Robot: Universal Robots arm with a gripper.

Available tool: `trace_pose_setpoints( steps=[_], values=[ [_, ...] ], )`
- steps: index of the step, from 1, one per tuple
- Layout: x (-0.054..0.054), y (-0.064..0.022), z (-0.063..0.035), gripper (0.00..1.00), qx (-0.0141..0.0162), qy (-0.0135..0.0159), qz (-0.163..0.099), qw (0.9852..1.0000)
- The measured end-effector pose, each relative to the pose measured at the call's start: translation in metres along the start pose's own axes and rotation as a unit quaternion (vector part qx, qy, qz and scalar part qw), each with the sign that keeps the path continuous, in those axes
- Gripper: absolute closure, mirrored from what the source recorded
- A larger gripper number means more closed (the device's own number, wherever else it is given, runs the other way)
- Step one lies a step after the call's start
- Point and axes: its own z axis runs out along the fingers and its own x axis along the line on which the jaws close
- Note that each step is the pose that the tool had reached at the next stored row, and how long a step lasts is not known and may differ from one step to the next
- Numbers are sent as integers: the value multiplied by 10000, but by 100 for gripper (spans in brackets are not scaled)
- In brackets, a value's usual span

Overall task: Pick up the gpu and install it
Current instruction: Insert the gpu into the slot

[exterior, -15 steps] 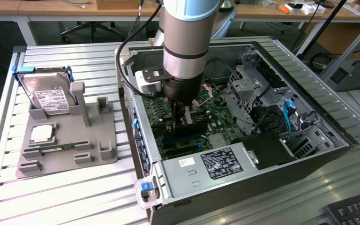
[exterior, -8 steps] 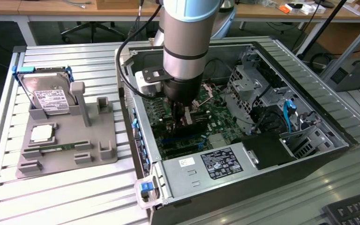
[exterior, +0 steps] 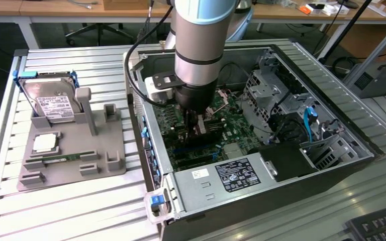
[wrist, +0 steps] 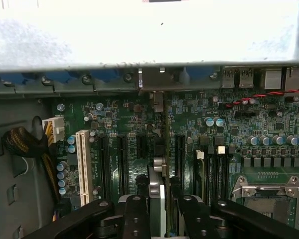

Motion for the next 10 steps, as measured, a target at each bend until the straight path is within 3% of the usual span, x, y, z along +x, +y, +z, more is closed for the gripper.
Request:
trace_pose_setpoints(
  steps=[6, 9, 10],
  values=[
    [-1, 0, 1, 72, 1, -2, 1, 10000],
    [-1, 0, 2, 60, 2, -2, 1, 10000],
    [0, 0, 1, 60, 1, -1, 0, 10000]
  ],
)
